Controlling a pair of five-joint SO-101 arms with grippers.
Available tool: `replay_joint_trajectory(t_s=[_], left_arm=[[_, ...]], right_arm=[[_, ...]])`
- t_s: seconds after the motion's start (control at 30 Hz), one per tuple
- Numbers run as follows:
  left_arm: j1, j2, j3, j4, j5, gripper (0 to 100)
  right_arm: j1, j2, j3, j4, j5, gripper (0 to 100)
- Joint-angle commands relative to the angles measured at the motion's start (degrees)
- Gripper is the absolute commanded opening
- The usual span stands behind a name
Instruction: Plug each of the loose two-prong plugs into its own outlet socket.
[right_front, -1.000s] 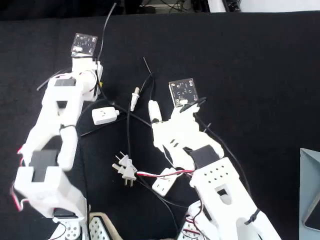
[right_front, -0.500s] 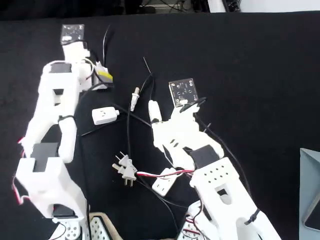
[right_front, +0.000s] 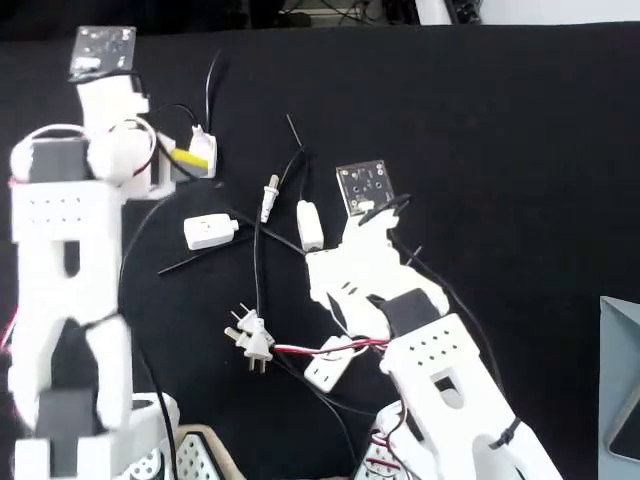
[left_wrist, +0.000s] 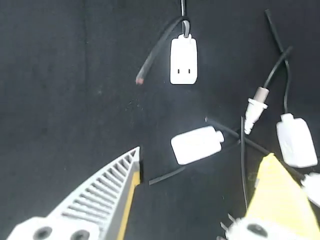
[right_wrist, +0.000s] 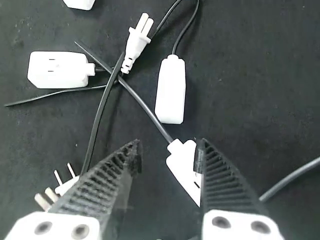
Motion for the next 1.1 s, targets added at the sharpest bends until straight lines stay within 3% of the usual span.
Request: replay_joint_trajectory(t_s=[0.0, 0.2, 0.37, 0.53, 0.77, 1.07], left_arm=[[-0.4, -11.3, 4.4, 4.6, -0.4, 36], [-6.4, -24.3, 19.3, 1.5, -0.3, 36], [-16.6, -32.1, 30.1, -4.2, 1.4, 36], [-22.9, -36.8, 39.0, -7.4, 4.0, 36], [-26.9, -40.5, 46.8, -11.2, 4.7, 36], [-27.1, -42.9, 50.9, -11.6, 4.7, 36]], right_arm=[[0.3, 0.1, -5.8, 4.9, 2.1, 16.8], [-6.7, 0.2, -11.0, 16.1, 3.9, 16.8], [-16.3, 4.2, -12.4, 20.6, 3.1, 16.7], [-22.5, 16.7, -17.2, 21.0, -4.1, 16.7], [-29.6, 31.8, -24.7, 20.6, -11.1, 16.7], [-29.6, 43.1, -27.0, 13.4, -14.9, 16.2]])
